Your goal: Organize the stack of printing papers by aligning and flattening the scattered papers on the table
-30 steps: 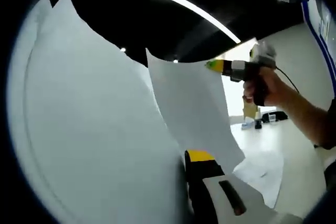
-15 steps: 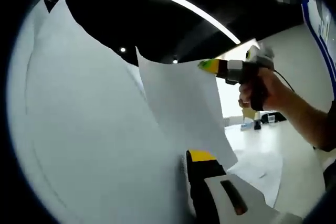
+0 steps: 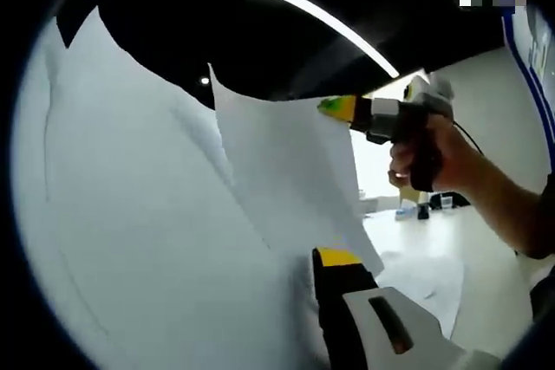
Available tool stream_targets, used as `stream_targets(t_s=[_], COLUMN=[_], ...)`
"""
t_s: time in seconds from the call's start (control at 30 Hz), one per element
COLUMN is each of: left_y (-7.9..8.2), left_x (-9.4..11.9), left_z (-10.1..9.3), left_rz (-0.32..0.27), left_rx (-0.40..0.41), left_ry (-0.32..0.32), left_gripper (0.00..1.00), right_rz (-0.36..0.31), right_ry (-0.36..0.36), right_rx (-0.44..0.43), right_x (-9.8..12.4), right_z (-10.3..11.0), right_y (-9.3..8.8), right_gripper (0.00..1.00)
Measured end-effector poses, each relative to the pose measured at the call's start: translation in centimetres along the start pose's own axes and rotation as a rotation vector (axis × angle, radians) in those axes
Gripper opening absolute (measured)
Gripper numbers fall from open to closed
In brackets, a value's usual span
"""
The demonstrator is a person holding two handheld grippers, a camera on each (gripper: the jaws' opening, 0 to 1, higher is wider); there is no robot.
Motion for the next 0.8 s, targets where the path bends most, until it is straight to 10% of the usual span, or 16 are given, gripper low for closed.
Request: stream_targets(t_s=[0.8], left_y=[-0.1], left_x=[-0.1], left_z=[-0.2], left_rz=[0.002], left_rx=[0.029], left_ry=[-0.017], left_gripper=[0.25], right_rz=[0.051], right_ry=[0.076], right_rx=[-0.033], right_x=[-3.7], right_z=[4.0], right_y=[-3.0], right_gripper=[0.00])
Point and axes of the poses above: the point that each gripper's makers call its tool centre point, and the gripper's own axes: x roughly backward along the fingers, z roughly to its left, y roughly out of its top, the point moved 1 cm from there along x, roughly backward along the fingers, and after that the axes turned 5 degrees about -x, right-handed, at the moved point
